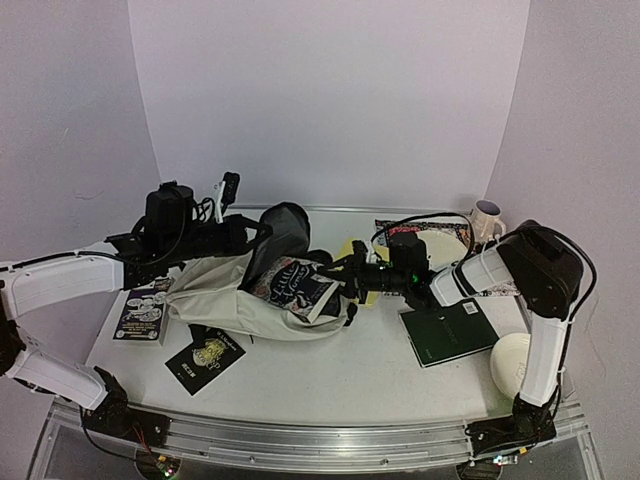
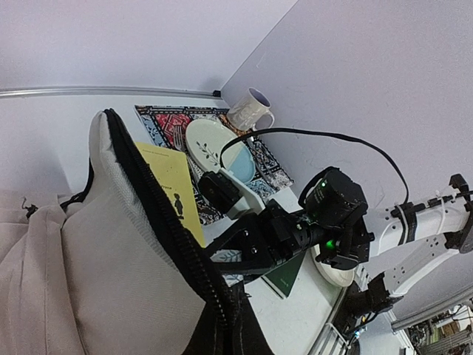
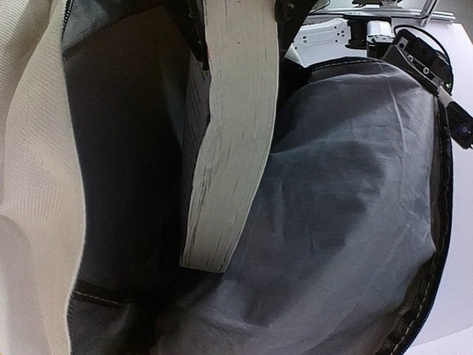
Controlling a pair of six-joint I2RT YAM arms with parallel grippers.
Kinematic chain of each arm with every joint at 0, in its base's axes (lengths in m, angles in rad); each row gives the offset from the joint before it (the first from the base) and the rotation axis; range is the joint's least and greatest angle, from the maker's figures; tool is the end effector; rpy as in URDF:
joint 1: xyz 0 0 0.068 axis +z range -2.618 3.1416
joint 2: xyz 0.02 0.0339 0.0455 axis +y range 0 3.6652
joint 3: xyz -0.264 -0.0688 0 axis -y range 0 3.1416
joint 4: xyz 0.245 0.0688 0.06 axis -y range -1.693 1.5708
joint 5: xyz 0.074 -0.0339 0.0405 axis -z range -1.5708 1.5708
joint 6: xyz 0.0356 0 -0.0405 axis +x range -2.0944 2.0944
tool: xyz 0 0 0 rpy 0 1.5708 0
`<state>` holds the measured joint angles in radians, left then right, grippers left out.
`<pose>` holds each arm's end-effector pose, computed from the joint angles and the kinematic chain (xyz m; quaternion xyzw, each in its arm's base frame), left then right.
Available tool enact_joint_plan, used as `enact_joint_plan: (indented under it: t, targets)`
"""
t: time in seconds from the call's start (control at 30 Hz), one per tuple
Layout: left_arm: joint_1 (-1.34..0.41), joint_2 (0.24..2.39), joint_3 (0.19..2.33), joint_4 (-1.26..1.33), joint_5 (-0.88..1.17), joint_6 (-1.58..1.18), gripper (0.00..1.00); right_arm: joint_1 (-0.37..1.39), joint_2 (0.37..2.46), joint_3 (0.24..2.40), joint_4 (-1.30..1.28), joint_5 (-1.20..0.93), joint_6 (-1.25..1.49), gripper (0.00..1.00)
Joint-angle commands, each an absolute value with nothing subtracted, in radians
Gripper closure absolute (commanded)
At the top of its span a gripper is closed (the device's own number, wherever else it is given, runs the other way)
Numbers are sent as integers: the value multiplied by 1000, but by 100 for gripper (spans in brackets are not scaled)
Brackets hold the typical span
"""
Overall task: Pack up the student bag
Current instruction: Place the book in the largest pocket of the bag.
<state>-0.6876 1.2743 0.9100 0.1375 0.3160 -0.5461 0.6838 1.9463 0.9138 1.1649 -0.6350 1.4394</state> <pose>0.2235 -0.1978 0.3105 0.1523 0.7640 -0.4561 0.4303 0.2934 0.2664 0.1931 0.0126 0.6684 0.7243 0.1688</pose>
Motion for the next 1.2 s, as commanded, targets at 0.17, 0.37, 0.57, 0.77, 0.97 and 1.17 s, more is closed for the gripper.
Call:
enact_joint_plan:
  t: [0.17, 0.37, 0.57, 0.77, 0.97, 1.17]
  targets:
    - [-698, 1240, 882, 329, 422, -466, 100, 736, 1993, 1009, 1247, -694, 1410, 100]
    - [-711, 1253, 891, 405, 504, -446, 100, 753, 1981, 990, 1232, -682, 1384, 100]
    - [-770, 1287, 912, 433, 584, -429, 100, 755, 1988, 1051, 1238, -677, 1371, 100]
    - [-788, 1269, 899, 436, 610, -420, 100, 757, 2018, 1128, 1225, -661, 1368, 100]
    - [-799, 1242, 880, 439, 640, -417, 100, 766, 2113, 1183, 1191, -631, 1344, 100]
    - [-799, 1174, 812, 441, 593, -410, 100, 766, 2171, 1190, 1187, -635, 1331, 100]
